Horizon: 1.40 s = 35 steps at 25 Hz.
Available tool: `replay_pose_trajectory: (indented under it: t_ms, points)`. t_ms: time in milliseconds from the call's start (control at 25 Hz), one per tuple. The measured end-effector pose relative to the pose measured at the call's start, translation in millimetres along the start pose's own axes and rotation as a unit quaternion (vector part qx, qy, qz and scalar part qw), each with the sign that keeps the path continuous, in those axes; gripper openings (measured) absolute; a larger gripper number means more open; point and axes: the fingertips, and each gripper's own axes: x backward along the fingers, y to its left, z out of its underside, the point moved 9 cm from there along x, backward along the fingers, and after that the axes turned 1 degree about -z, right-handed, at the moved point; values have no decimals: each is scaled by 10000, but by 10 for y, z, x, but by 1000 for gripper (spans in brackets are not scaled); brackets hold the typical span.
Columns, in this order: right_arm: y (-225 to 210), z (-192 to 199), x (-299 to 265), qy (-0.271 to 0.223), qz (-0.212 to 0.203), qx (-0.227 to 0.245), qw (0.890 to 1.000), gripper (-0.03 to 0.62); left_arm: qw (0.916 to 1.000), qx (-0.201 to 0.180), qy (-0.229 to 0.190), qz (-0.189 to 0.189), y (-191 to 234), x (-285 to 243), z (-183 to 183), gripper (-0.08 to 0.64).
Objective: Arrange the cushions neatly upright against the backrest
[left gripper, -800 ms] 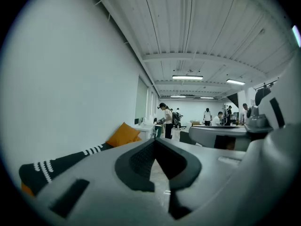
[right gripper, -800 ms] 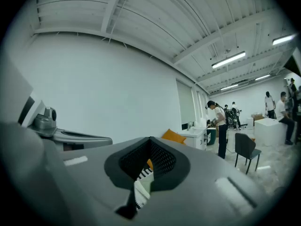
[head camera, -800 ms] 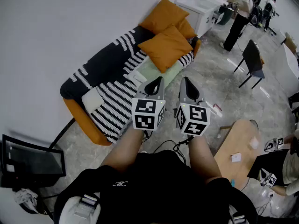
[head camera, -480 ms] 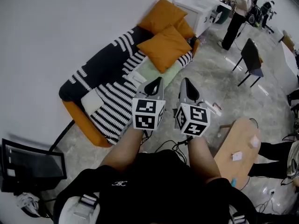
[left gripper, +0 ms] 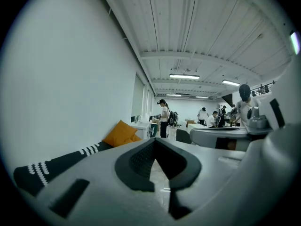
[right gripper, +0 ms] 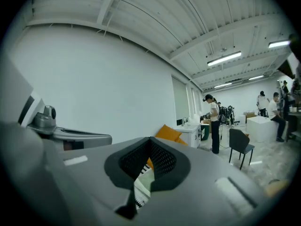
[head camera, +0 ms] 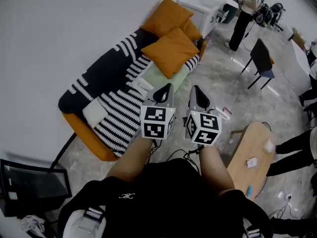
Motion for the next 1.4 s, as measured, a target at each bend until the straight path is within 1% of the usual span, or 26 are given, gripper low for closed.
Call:
replay_pose_trajectory:
  t_ms: [200,440,600,840,1000,1120,1320,1400]
  points:
    - [201,70,-59,-29,276,125,9995,8,9998,46,7,183,250,65,70,8]
    - [413,161,-156,71,318,305,9990,9,9995,144,89,268,512,74,139,8]
    - [370,171,-263,68,392,225,9990,8,9993,181,85,319,592,-3,149,8]
    - [240,173,-591,-13,342,196,9992,9,9995,163,83,251,754,-286,184,8]
    - [61,184,-943,-125,276,196,9993,9,9998,137,16,161,882,-604,182,8]
    - [-164,239,-1286,-162,182,203,9995,9,9999,90,2,70,934,-971,219,8]
    - [-747,340,-2103,-200,-26,374,9991,9,9999,21,31,-127,992,-1909,297,8]
    - [-1017,309,-2528,-217,6,678,9975,8,9996,-2,25,-285,1045,-2377,285,8]
